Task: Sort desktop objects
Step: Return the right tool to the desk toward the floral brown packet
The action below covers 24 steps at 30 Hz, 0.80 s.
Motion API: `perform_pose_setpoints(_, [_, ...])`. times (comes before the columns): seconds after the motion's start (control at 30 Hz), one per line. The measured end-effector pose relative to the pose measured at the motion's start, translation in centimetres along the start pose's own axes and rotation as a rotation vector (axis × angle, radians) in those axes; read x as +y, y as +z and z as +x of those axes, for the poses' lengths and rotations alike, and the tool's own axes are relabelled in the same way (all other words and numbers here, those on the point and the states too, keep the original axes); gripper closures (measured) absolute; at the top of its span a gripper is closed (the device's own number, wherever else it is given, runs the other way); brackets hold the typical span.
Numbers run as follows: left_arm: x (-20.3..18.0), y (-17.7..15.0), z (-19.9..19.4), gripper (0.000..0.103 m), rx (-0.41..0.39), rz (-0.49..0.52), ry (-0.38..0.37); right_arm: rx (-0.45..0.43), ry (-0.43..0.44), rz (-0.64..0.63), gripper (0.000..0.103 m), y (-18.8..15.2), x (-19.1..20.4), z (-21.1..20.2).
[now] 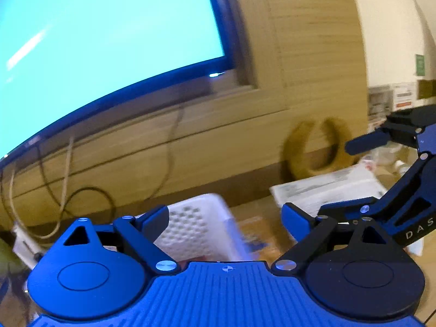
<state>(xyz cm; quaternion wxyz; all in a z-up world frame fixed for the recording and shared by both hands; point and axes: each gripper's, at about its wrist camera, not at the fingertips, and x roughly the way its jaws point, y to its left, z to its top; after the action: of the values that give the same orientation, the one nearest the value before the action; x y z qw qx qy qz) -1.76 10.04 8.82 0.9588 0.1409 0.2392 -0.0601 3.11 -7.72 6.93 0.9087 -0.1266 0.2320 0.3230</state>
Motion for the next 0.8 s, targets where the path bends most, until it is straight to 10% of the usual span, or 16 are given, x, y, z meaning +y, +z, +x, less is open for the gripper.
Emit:
perform_pose_setpoints(0.37, [-10.4, -2.9, 1.7, 0.006, 0.046, 0.028, -0.064, 0.203, -0.207, 0.235, 0.007, -11.0, -5.9, -2.2])
perform_pose_setpoints(0.8, [-11.6, -9.7, 6.7, 0.006, 0.249, -0.129, 0.145, 0.267, -0.293, 0.413, 0.007, -17.9, -5.0, -1.1])
